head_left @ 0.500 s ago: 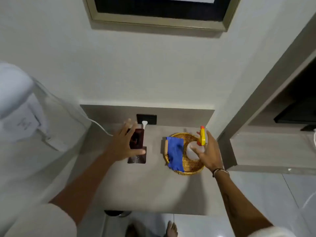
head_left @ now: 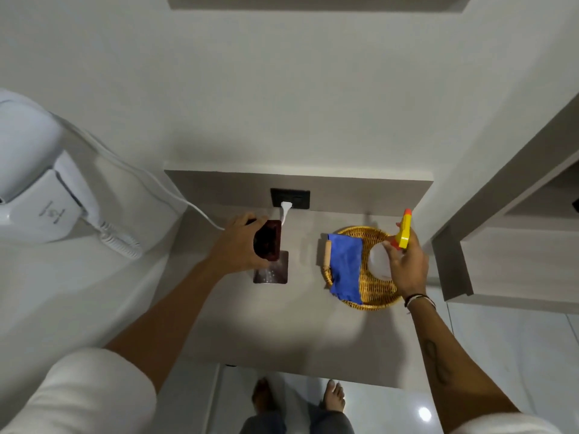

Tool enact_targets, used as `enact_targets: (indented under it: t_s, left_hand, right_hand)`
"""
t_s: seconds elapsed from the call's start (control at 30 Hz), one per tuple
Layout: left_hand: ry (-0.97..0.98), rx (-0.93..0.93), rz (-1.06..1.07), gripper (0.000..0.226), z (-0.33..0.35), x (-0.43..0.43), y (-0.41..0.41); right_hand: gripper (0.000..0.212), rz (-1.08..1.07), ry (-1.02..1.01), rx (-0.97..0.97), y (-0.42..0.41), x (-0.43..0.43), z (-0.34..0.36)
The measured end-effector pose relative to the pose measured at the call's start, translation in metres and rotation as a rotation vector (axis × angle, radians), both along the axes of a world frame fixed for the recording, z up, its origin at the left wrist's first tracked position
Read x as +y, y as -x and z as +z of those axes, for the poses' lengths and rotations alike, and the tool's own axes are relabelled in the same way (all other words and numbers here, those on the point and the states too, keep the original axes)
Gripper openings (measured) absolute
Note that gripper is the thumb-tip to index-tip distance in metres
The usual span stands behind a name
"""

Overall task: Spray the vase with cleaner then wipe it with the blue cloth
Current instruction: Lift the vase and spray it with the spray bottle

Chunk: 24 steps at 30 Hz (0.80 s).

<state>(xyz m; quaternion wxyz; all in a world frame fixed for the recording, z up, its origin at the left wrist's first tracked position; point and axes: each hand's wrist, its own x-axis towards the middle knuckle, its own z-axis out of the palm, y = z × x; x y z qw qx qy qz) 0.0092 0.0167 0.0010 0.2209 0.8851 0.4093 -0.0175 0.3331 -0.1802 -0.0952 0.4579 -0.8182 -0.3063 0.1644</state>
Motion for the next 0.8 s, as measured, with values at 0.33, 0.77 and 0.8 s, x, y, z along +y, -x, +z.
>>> enact_targets:
  t_s: [0.33, 0.77, 0.8]
  left_hand:
    - [0.213, -0.357, 0.139, 0.099, -0.033, 0.016, 0.08]
    - [0.328, -0.45, 0.031, 0.107, -0.061, 0.038, 0.126]
    - [0.319, -0.452, 0.024, 0.107, -0.062, 0.038, 0.126]
  right_hand:
    - [0.041, 0.258, -0.218, 0.107, 0.064, -0.004, 0.081]
    - [0.051, 0.815, 0.163, 0.059, 0.199, 0.05, 0.059]
    - [0.051, 0.809, 0.143, 0.05, 0.199, 0.054, 0.061]
